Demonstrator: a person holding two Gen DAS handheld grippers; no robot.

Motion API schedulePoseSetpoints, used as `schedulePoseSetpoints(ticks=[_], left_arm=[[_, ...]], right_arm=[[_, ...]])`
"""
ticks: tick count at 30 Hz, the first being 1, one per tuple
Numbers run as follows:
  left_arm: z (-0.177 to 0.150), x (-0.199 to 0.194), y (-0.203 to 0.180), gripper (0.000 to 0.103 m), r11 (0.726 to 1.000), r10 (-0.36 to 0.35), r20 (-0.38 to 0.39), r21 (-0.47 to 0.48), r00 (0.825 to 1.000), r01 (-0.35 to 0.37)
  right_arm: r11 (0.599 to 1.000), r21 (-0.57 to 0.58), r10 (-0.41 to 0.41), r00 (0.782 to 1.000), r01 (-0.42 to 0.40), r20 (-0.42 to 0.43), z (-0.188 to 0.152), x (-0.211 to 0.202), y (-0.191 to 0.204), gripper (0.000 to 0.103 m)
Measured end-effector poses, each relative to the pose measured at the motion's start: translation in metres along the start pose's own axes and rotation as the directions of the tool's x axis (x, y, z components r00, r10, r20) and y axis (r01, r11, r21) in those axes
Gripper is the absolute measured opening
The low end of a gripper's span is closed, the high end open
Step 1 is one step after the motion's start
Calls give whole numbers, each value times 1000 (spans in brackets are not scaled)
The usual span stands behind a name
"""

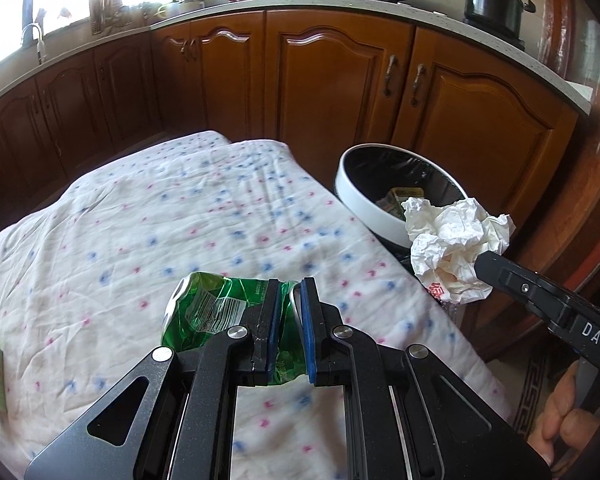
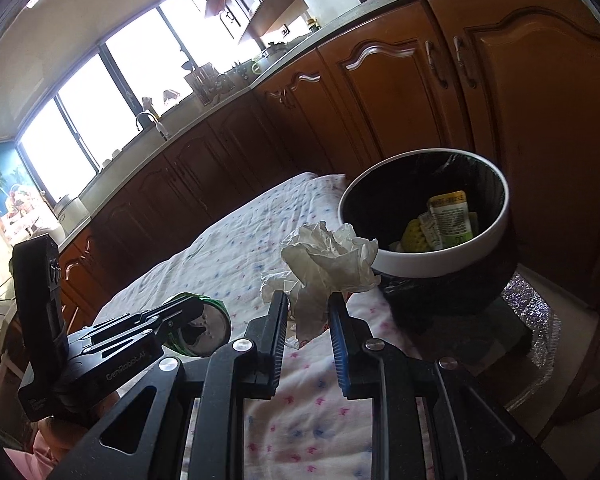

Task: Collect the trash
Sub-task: 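Carry the green can and white tissue over the bin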

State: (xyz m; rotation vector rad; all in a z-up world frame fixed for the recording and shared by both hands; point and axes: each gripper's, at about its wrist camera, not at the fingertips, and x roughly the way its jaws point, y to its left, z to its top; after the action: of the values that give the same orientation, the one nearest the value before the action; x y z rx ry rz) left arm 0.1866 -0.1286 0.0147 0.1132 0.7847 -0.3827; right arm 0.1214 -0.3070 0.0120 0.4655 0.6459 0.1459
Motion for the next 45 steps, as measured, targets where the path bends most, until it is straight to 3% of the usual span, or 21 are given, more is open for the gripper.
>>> schedulePoseSetpoints(ticks=[25,34,45], left_arm=[[34,23,-51,9,996,-42,0,84,999,42],[71,39,-66,9,992,-79,9,102,997,77],[112,74,-91,9,986,-97,-8,133,995,97]], right_arm=[[997,53,-66,996,63,63,21,-24,-48,21],[995,36,-99,993,97,64,44,-17,-58,21],[990,-10,-138,990,138,4,65,9,-74,21]])
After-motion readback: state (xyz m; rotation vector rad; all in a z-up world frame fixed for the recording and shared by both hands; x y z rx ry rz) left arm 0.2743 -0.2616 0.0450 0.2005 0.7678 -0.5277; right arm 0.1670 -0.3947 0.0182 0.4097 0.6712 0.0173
